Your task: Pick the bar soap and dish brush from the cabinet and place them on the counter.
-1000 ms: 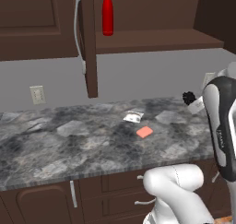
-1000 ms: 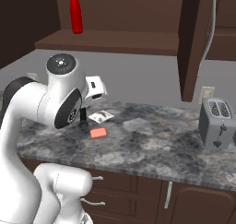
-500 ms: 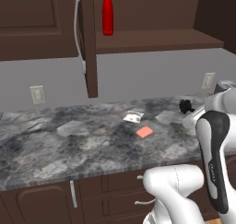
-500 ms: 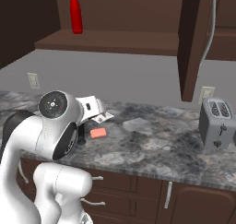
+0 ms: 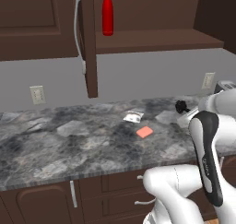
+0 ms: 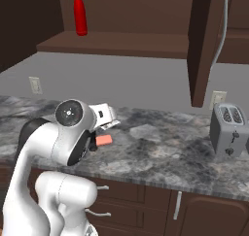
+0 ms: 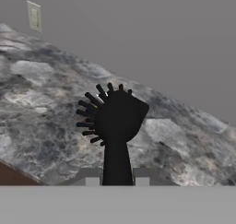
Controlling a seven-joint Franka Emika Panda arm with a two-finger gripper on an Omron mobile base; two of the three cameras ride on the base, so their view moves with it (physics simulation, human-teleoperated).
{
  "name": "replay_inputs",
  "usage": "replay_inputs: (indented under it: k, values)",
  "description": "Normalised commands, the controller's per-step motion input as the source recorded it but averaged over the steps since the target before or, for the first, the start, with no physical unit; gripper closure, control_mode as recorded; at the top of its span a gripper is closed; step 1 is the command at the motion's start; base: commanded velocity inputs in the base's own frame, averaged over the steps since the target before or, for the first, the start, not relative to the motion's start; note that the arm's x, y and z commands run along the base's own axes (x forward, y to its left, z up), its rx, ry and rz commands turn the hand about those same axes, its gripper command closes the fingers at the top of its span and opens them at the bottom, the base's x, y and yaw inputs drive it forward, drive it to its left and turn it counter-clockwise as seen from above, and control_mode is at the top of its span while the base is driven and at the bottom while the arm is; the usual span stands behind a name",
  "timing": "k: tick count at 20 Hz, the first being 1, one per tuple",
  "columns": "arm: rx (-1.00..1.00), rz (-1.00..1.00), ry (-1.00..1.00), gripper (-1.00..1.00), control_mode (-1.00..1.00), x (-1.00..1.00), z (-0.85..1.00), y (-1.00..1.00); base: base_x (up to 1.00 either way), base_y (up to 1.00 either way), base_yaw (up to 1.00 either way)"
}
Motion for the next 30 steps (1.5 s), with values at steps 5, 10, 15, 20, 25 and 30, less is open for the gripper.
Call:
replay_inputs:
  k: [5, 10, 15, 20, 25, 30]
  values:
    - [0.00, 0.00, -0.03, 1.00, -1.00, 0.36, -0.43, -0.25, 0.00, 0.00, 0.00]
    - [-0.01, 0.00, -0.05, 1.00, -1.00, 0.42, -0.43, -0.17, 0.00, 0.00, 0.00]
    - [-0.02, 0.00, -0.06, 1.00, -1.00, 0.44, -0.42, -0.16, 0.00, 0.00, 0.00]
    - [-0.02, 0.00, 0.00, 1.00, -1.00, 0.39, -0.38, -0.26, 0.00, 0.00, 0.00]
    - [0.00, 0.00, 0.00, 1.00, -1.00, 0.42, -0.30, -0.28, 0.00, 0.00, 0.00]
    - [0.00, 0.00, 0.00, 1.00, -1.00, 0.45, -0.28, -0.24, 0.00, 0.00, 0.00]
